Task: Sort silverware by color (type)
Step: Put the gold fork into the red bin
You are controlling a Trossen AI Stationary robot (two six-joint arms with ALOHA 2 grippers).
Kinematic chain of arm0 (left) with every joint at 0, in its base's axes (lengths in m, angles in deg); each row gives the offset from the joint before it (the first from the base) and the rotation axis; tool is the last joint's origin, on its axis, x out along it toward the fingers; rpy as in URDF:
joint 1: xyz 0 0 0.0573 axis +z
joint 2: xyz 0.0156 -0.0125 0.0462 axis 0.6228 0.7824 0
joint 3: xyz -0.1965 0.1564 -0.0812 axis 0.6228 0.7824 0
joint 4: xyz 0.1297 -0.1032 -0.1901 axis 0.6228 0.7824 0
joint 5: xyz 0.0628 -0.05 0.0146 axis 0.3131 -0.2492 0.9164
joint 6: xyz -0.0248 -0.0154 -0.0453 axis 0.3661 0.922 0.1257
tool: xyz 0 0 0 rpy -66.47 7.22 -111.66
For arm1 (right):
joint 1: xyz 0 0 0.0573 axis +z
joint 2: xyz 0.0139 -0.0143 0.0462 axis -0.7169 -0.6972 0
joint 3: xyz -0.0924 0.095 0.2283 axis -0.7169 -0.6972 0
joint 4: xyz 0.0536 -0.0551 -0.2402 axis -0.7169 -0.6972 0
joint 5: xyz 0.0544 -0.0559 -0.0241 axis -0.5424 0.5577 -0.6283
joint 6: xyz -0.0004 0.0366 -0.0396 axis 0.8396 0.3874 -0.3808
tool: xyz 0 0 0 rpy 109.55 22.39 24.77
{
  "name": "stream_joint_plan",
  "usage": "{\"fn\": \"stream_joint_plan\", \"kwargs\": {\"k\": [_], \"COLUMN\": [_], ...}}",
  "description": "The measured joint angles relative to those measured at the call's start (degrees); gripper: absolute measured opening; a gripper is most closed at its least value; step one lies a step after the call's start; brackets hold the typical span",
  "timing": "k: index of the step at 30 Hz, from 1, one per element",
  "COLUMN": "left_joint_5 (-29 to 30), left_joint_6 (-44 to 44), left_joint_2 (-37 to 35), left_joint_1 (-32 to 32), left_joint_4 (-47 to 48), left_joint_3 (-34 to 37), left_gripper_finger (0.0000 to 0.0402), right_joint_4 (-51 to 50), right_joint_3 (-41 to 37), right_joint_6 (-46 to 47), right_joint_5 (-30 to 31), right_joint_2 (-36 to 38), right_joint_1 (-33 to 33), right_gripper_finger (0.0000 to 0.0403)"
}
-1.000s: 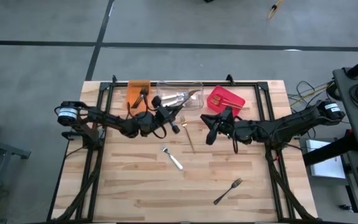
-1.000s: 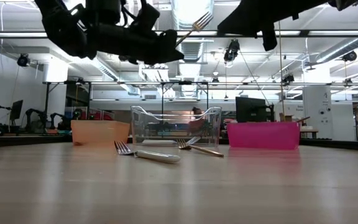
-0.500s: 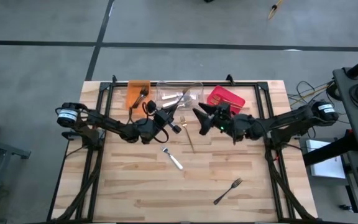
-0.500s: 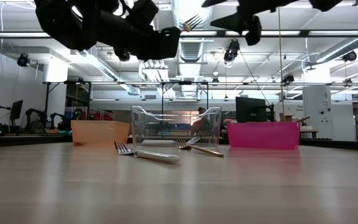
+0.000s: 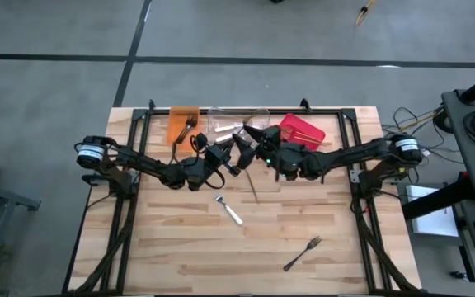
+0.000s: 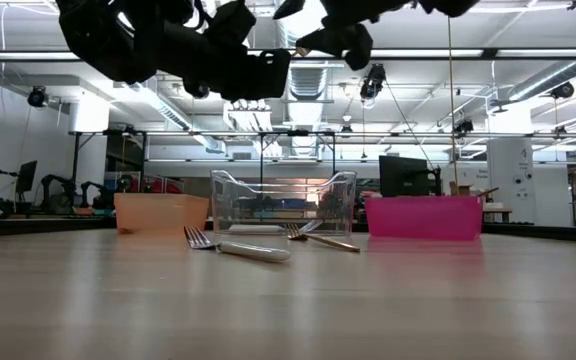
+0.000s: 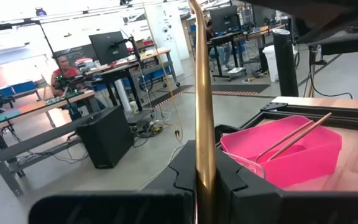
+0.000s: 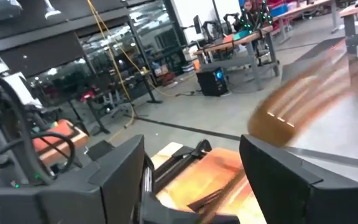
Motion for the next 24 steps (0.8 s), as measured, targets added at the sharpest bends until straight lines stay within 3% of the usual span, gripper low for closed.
{"fn": "stream_joint_plan", "kwargs": {"k": [7, 15, 24], "left_joint_5": [-0.01, -0.07, -0.10], "left_joint_6": [-0.13, -0.31, -0.31], "left_joint_2": [0.00, 0.02, 0.02], "left_joint_1": [0.00, -0.09, -0.09], "left_joint_4": [0.07, 0.11, 0.09], "left_joint_3": [0.04, 0.09, 0.11], "left_gripper_finger": [0.0000, 0.0000, 0.0000], "right_joint_4": [-8.05, -8.41, -8.46], "right_joint_3": [5.75, 5.87, 5.10], "right_joint_6": [-0.10, -0.95, -1.56], "right_joint_5": [0.13, 0.55, 1.72], "right_joint_2": [-2.73, -3.14, -3.04], "right_joint_1": [-1.25, -1.64, -1.97], "right_gripper_finger": [0.0238, 0.0213, 0.0151]}}
